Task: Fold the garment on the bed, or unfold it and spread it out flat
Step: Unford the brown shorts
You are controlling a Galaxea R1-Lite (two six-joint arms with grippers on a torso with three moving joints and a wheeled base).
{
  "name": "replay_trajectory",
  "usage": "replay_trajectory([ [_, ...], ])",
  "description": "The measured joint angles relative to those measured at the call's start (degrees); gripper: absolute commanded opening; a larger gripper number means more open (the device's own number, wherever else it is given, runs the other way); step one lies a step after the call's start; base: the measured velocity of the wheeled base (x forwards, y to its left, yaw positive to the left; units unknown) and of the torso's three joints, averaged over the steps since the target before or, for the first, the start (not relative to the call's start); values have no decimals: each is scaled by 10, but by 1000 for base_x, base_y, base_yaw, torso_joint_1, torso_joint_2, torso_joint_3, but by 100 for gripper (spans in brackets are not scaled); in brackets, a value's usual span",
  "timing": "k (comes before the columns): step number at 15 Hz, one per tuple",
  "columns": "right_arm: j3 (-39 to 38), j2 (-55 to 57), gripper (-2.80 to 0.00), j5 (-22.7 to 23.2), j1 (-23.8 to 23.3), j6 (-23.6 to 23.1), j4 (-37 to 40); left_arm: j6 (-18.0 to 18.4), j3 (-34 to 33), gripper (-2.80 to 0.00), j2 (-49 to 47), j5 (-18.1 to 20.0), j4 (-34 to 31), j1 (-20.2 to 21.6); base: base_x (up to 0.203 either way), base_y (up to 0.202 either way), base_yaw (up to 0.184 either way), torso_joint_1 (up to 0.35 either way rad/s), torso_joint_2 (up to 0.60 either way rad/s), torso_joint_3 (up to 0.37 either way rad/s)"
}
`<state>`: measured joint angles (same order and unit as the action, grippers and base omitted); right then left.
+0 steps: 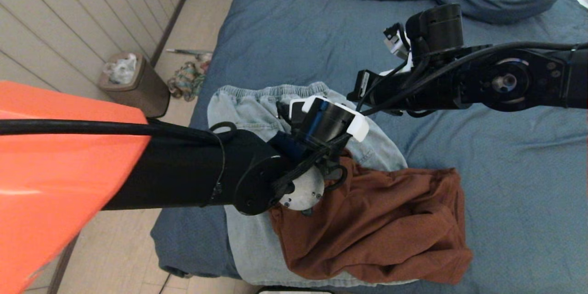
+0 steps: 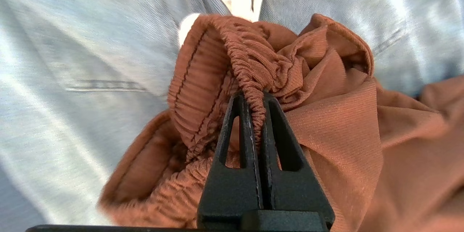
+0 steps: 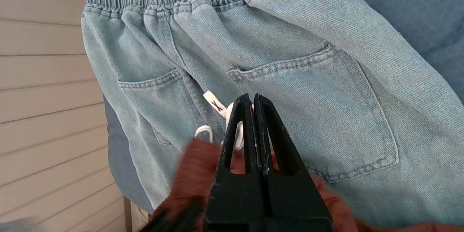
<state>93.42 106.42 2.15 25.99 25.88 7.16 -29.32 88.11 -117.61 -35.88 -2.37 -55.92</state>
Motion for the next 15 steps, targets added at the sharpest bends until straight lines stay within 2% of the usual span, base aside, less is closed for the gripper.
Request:
replay_trajectory([
  [7, -2, 6, -280, 6, 3, 4, 8, 8, -34, -280, 187, 2, -70, -2, 0, 0, 0, 0, 0, 0],
  [10, 13, 9, -280, 30, 6, 21, 47, 9, -47, -280, 244, 3, -98, -1, 0, 0, 0, 0, 0, 0],
  [13, 21, 8, -280, 72, 7, 41, 63, 9, -56, -280, 274, 3, -99, 0, 0, 0, 0, 0, 0, 0],
  [15, 23, 8, -280, 78, 7, 43, 70, 6, -67, -280, 282, 3, -96, 1, 0, 0, 0, 0, 0, 0],
])
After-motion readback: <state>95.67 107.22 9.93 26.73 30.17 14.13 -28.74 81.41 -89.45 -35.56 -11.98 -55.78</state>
